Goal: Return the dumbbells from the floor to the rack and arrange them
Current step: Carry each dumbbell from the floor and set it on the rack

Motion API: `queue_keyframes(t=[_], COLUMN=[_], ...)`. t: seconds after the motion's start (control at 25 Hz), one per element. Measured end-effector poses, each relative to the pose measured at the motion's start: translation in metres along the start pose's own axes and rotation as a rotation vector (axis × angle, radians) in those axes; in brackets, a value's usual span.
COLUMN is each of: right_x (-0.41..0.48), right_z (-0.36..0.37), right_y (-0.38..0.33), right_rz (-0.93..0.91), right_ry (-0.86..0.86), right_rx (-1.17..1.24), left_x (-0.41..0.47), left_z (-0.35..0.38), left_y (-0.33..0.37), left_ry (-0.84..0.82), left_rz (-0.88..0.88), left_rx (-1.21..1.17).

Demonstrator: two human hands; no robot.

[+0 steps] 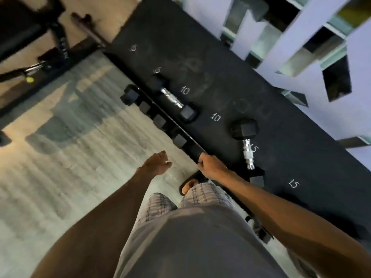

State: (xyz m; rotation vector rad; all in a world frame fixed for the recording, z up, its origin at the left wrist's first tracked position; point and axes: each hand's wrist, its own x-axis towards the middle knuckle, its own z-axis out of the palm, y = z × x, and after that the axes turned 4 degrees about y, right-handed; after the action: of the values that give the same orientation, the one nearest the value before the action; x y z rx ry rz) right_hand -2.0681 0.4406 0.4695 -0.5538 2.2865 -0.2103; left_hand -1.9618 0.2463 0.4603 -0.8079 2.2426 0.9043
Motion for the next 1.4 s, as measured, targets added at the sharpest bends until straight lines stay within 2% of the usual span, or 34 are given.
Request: queue_keyframes(t=[0.28, 0.44, 0.64, 0.92, 1.12, 1.4], right_x=[-0.017, -0.032, -0.047, -0.081, -0.092, -0.111], right_z=[0.102, 0.148, 0.202, 0.298, 0.372, 0.461], right_y=[-0.151, -0.233, -0.323, -0.452, -0.565, -0.698], right_rz=[-0.316, -0.451, -0.647, -0.914, -1.065, -1.171], right_ry=[-0.303, -0.353, -0.398, -0.582, -0.654, -0.753], right_rx=[-0.322, -0.462, -0.678, -0.924, -1.063, -1.196], left_x=[-0.112, -0.179, -0.241, -0.306, -0.346, -0.386], left_z=[0.028, 0.06, 0.097, 0.121, 0.1, 0.057], left_y=[-0.198, -0.287, -0.355, -0.431, -0.511, -0.61], left_ry=[0.123, 0.181, 0.278, 0.403, 0.478, 0.663], left_rz=[-0.231, -0.393, -0.585, -0.805, -0.939, -1.069], left_rx=[-0.249, -0.341, -0.567, -0.896, -1.092, -1.331])
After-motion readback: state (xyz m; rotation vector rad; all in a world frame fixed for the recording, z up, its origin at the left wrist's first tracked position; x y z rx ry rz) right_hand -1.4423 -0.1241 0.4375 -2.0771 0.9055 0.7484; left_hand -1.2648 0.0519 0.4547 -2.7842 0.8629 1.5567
